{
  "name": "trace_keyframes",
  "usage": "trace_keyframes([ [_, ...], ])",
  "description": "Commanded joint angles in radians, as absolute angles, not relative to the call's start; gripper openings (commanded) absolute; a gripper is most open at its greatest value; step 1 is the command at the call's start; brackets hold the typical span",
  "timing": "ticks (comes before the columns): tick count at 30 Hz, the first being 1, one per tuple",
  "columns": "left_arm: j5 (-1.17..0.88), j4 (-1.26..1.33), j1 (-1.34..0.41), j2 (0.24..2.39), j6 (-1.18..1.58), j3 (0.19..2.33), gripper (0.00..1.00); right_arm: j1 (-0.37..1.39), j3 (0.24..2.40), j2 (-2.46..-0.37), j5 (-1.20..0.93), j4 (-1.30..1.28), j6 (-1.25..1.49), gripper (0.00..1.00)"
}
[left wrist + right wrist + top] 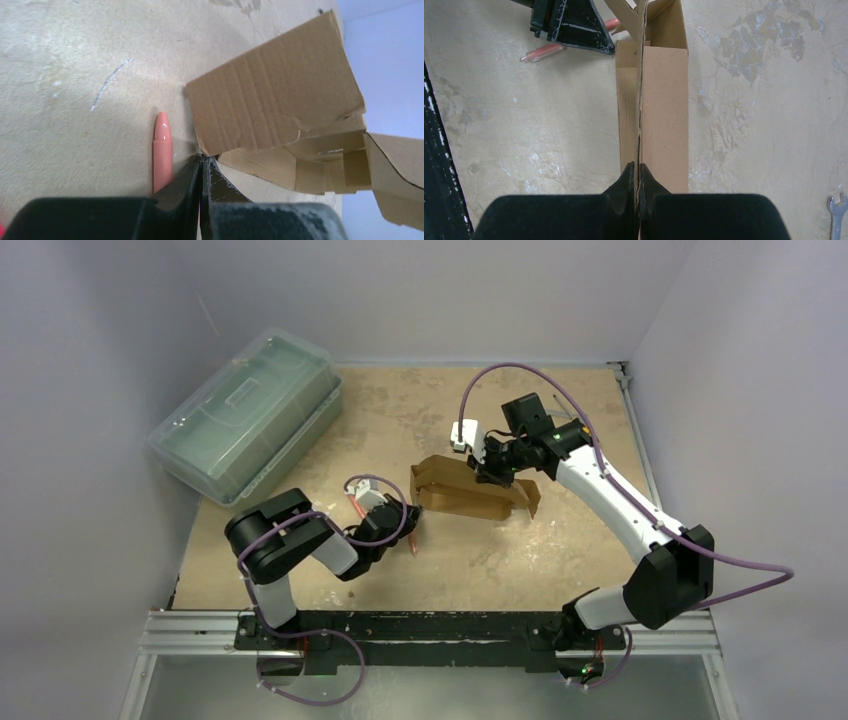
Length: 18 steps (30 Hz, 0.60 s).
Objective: Fold the paper box
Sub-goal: Fold the paper box at the center of the board.
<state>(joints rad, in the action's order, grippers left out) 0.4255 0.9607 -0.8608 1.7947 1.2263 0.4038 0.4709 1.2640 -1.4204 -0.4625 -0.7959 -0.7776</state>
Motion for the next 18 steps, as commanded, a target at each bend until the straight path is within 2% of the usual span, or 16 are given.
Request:
trace_keyframes([
  [1,0.557,0.888,-0.875,1.815,1.329,0.427,0.00,0.469,1.268,-1.411,-0.489,-0.778,-0.778,0.00],
  [6,0.571,0.938,-0.875,1.848,1.339,0.438,0.00,0.469,1.267,-1.412,-0.492,-0.778,-0.779,0.00],
  [18,0.462,1.141,-0.875,1.885,1.194,0.433,0.00,0.468,1.257,-1.409,-0.494,-0.776,-0.781,0.00],
])
